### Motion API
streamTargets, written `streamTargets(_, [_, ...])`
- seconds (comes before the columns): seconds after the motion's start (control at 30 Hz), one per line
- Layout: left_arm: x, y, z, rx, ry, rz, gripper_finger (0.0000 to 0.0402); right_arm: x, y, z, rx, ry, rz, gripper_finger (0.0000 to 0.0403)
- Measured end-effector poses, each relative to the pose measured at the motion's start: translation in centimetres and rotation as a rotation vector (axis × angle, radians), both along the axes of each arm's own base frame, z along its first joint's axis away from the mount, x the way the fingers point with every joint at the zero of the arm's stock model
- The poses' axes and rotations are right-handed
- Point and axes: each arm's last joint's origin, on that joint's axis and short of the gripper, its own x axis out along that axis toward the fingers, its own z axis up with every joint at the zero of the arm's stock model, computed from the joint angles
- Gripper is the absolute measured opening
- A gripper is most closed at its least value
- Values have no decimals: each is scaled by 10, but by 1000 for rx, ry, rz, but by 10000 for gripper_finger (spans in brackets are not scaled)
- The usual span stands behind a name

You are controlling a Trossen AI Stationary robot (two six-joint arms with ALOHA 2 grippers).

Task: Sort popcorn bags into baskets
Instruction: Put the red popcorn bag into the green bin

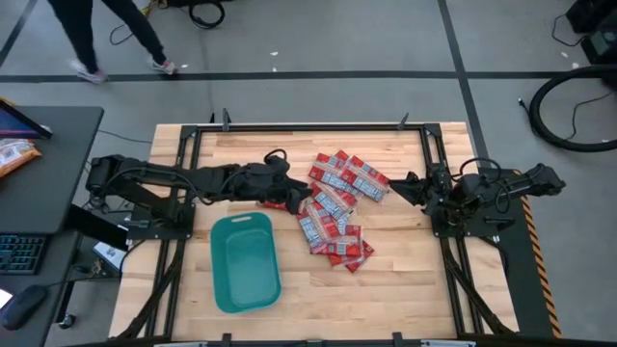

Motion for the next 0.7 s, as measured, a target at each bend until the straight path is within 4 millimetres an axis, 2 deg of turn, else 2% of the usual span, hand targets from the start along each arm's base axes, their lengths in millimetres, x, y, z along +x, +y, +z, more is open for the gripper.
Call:
streamTargets(0.27, [8,7,-13,-86,64,-109,181,8,2,23,-108,105,-19,128])
streamTargets(0.4, [15,-2,-18,-20,132,-203,181,13,3,30,-148,184,-21,128])
streamTargets(0.53, [25,-11,-23,58,333,-289,181,17,4,36,-154,212,-18,128])
streamTargets(0.7, [48,-23,-21,221,507,-462,181,22,5,43,-190,218,-8,128])
